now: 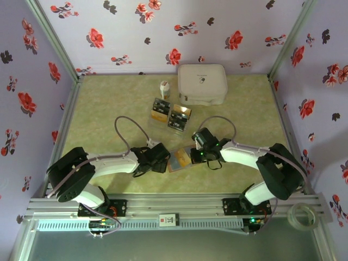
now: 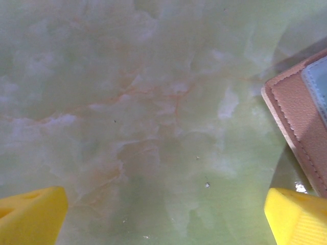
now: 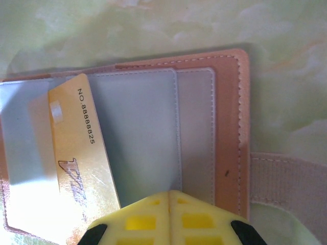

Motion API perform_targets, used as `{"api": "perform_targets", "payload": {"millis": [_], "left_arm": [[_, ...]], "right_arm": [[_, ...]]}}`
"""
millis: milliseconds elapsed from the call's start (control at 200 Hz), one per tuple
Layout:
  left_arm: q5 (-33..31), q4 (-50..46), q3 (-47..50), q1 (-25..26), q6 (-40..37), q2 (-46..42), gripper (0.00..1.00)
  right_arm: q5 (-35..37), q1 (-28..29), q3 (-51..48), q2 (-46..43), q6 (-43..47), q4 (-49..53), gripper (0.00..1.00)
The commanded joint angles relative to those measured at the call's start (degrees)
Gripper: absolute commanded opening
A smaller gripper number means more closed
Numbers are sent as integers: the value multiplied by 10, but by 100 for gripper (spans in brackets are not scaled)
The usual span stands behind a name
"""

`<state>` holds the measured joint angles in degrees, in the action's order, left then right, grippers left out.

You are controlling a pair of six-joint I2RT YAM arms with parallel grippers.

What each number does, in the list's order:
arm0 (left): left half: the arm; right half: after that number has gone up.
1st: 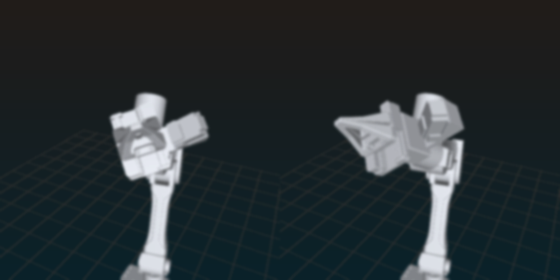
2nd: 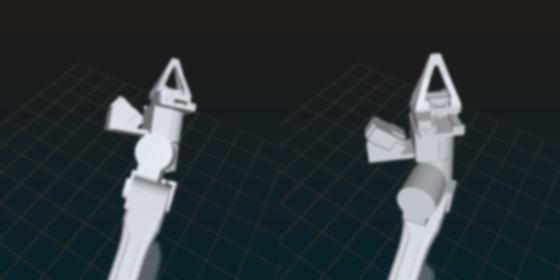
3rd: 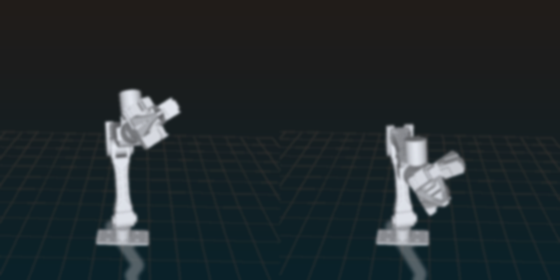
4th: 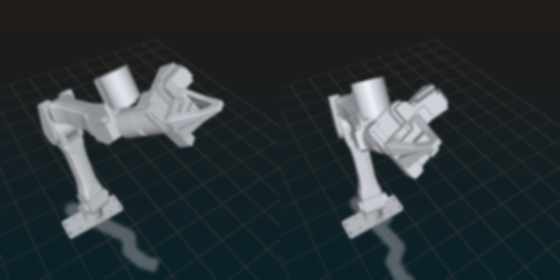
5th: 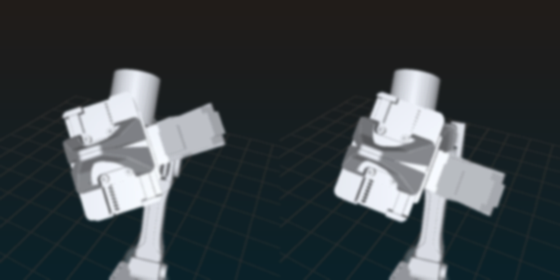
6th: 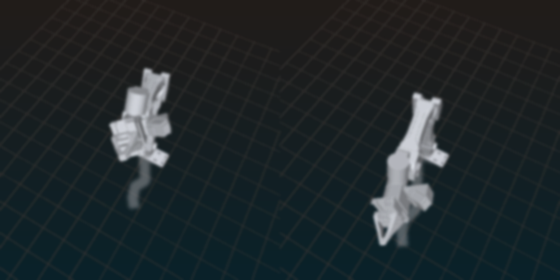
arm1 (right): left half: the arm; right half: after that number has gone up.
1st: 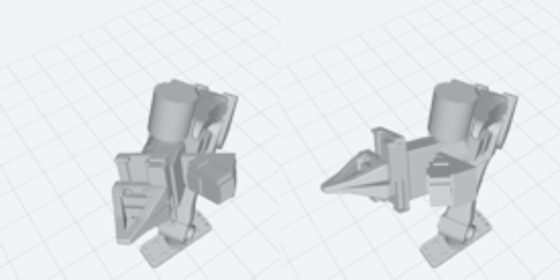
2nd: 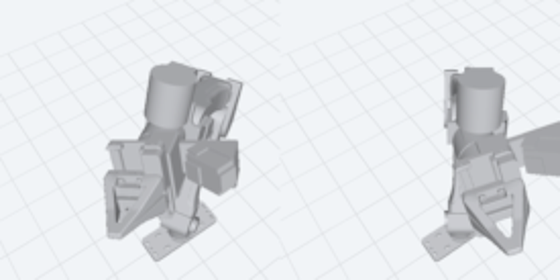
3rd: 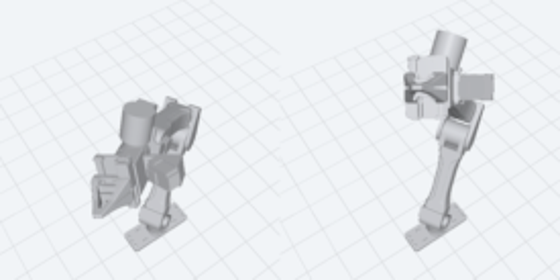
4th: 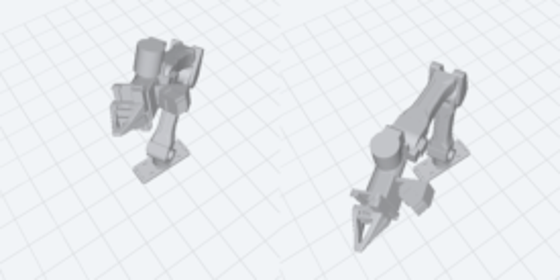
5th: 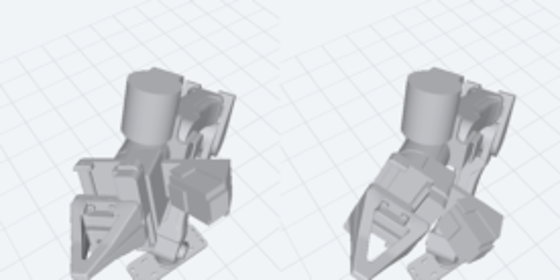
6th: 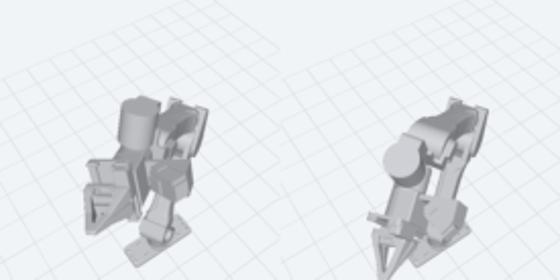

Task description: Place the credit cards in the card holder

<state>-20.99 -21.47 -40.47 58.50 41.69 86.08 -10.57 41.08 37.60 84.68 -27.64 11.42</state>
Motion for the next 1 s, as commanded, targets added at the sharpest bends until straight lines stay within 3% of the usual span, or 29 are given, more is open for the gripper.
{"api": "perform_targets", "payload": {"millis": [0, 290, 555, 905, 995], "left_arm": [[-16, -1, -8, 4, 5, 8, 100], [-16, 2, -6, 4, 4, 5, 100], [-18, 3, -4, -3, 6, -2, 100], [15, 35, 6, -77, -16, -14, 100], [27, 37, 2, -103, -29, -14, 100]], "right_arm": [[-4, 10, -4, 13, -12, 0, 5], [33, 7, 0, 0, 2, 31, 6], [34, -25, -2, -73, 5, 64, 9], [-18, -43, -19, -109, -31, 22, 38], [-34, -44, -24, -106, -43, 4, 41]]}}
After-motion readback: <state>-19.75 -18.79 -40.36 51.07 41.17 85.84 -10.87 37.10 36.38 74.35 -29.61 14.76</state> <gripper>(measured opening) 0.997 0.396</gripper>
